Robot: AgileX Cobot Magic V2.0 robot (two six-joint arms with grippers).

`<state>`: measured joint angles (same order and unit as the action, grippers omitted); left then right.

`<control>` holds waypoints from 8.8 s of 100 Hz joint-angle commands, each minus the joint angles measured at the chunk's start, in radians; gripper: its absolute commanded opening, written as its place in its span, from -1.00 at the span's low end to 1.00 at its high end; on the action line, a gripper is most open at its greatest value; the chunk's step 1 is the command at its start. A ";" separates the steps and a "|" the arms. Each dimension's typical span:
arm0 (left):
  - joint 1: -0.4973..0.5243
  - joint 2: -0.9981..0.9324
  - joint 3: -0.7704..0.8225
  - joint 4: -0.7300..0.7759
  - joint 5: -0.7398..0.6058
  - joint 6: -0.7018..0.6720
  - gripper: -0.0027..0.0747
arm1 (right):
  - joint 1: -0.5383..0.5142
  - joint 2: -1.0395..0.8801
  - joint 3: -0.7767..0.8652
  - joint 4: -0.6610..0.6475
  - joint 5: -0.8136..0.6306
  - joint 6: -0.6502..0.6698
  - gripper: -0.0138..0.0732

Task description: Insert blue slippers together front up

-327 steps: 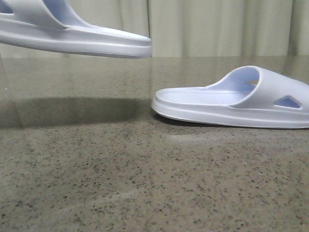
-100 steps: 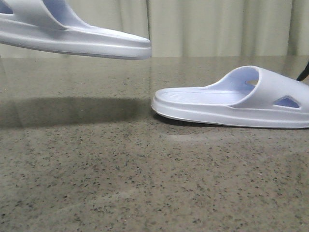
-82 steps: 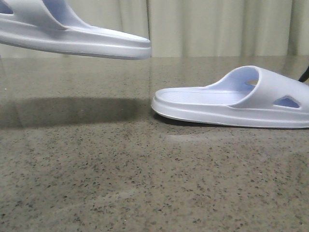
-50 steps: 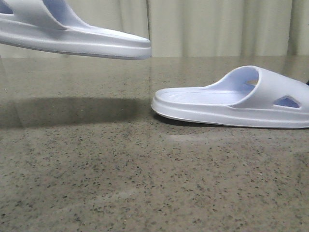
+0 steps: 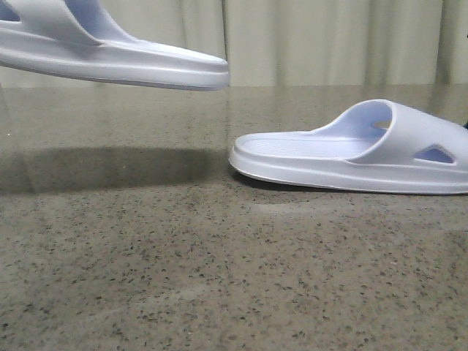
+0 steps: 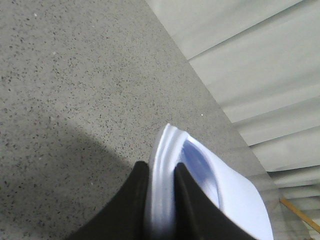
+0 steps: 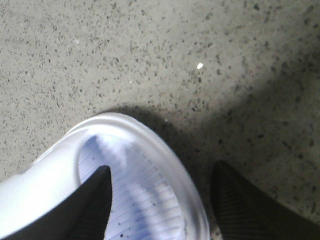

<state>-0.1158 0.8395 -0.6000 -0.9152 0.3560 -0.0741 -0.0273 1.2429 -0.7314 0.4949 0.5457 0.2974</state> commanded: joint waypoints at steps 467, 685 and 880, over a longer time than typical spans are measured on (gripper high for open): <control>0.002 -0.011 -0.037 -0.779 0.304 0.449 -0.89 | 0.038 -0.169 -0.306 0.584 0.237 -0.753 -0.93; 0.002 -0.011 -0.037 -0.945 0.509 0.539 -0.89 | 0.062 0.021 -0.109 1.117 0.354 -1.175 -0.93; -0.039 0.079 -0.037 -0.869 0.522 0.539 -0.89 | 0.118 0.049 -0.236 1.118 0.279 -1.239 0.56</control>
<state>-0.1290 0.8973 -0.6118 -1.7524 0.7158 0.4824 0.1068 1.3530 -0.9275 1.5475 0.6843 -0.9264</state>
